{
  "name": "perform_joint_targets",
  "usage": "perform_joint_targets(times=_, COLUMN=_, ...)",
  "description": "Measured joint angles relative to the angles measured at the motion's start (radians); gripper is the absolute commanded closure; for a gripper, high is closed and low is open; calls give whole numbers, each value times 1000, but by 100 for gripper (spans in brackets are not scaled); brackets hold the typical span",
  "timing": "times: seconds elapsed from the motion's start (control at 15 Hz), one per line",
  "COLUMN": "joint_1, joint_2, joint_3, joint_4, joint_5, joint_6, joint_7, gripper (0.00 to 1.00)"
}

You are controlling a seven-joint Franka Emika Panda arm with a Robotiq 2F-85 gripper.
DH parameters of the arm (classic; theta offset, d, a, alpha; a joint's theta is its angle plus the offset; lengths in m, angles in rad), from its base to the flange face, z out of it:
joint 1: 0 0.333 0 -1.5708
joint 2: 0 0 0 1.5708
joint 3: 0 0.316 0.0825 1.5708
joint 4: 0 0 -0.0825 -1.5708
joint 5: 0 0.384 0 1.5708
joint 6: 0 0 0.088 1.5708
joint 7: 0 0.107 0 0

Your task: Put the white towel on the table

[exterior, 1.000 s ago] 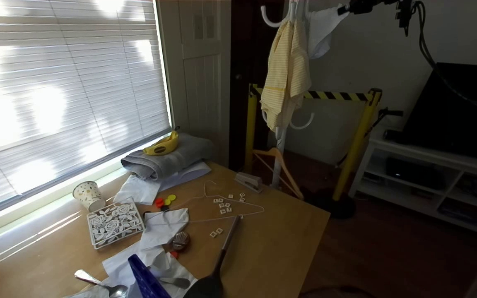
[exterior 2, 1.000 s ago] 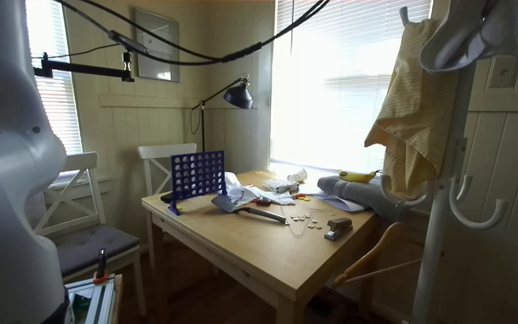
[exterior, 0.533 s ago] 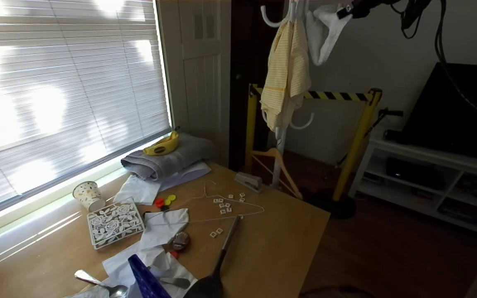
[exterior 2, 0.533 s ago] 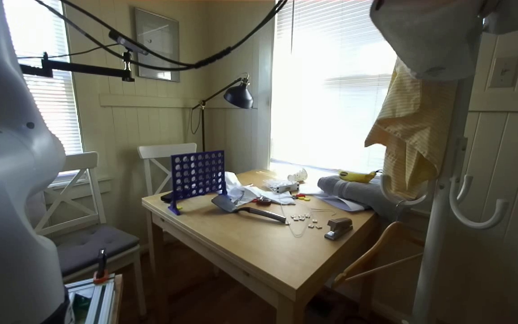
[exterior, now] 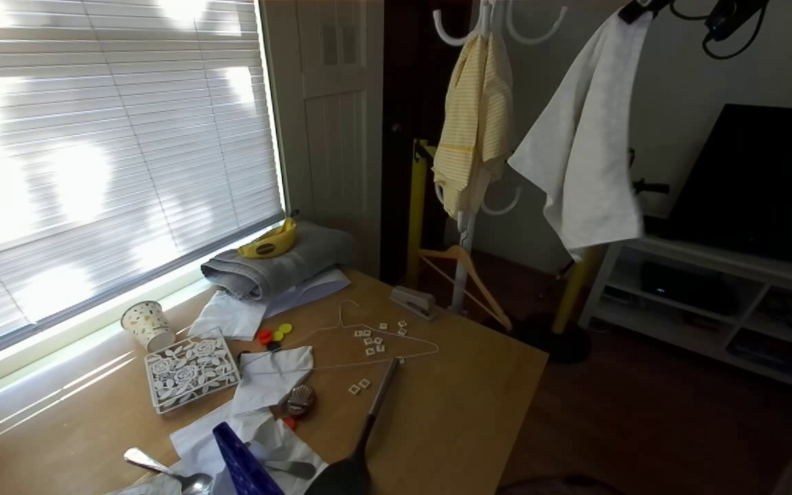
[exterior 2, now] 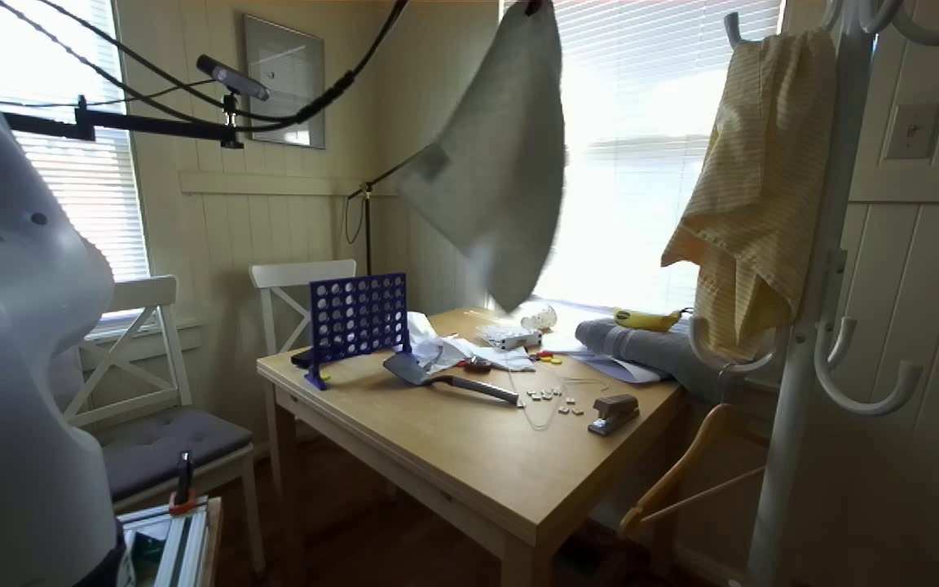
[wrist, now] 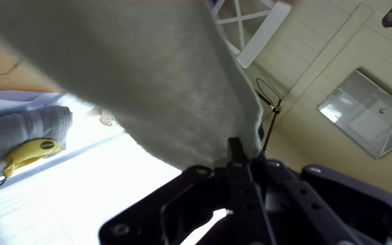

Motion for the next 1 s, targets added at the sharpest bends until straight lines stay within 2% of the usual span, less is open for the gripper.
perform_joint_targets(times=0.6, joint_1=4, joint_2=7, joint_3=3, joint_4=-12, joint_5=8, joint_6=-19, joint_7=8, gripper=99)
perform_joint_targets(times=0.8, joint_1=49, joint_2=19, joint_3=63, joint_4=-76, joint_5=6, joint_6=-33, joint_7=6, gripper=99)
perform_joint_targets(times=1.0, joint_1=118, joint_2=39, joint_3=159, joint_4=-152, joint_5=-37, joint_6=-32, joint_7=6, gripper=99)
